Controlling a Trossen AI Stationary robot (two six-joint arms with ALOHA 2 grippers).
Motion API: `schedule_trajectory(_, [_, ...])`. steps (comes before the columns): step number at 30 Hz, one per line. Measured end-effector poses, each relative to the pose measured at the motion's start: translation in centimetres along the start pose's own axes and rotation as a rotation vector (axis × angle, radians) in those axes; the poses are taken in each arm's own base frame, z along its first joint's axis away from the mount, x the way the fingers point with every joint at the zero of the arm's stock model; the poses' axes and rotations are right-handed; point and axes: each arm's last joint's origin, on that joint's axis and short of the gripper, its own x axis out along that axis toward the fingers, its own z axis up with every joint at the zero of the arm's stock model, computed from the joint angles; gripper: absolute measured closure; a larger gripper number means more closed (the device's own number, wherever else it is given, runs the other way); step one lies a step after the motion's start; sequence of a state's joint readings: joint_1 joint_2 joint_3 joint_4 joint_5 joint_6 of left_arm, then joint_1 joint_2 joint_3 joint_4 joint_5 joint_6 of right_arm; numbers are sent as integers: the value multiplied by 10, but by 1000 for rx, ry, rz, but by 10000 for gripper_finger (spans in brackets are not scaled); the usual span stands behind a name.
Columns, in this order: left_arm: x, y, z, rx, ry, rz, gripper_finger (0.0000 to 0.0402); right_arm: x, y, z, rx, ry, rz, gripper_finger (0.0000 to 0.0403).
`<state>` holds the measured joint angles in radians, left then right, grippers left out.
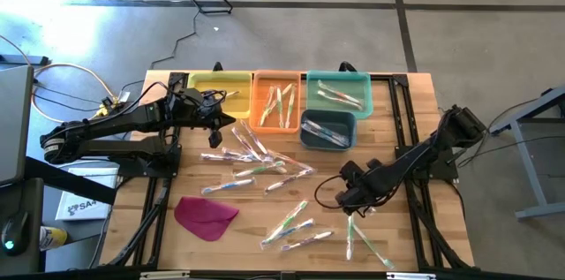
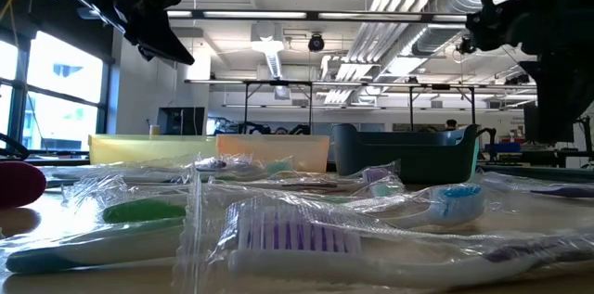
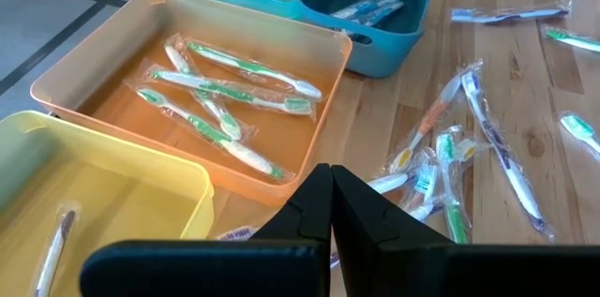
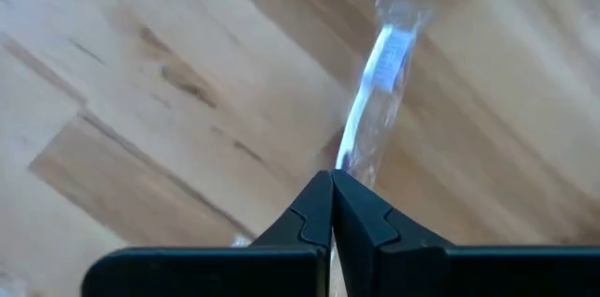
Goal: Pick & Place Toothbrushes
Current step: Put the violet toothbrush into the yellow bin
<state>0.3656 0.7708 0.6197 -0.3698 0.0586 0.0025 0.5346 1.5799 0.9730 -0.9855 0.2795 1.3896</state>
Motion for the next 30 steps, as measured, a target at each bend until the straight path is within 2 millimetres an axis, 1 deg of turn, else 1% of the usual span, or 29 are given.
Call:
schedule_trajectory(3, [0,0,0,0,0,0,401,0,1,-1,7,35,15,401])
schedule_trajectory(9, [0,0,0,0,-1,0,401,0,2,1,23,-10,19,401])
schedule_trajectory(12, [0,0,0,0,-1,0,401,0,1,2,37,0,20,392])
schedule_trajectory(15, [0,0,0,-9,-1,0,401,1,1,4,59,21,21,363])
schedule_trajectory(20, [0,0,0,-35,-1,0,401,1,1,5,142,25,19,287])
schedule_trajectory(23, [0,0,0,-36,0,0,401,1,0,4,155,29,13,253])
schedule_trajectory(26, [0,0,0,-37,0,0,401,4,-2,2,154,42,1,237])
schedule_trajectory(30, [0,0,0,-36,-1,0,401,15,-9,-3,180,85,-26,235])
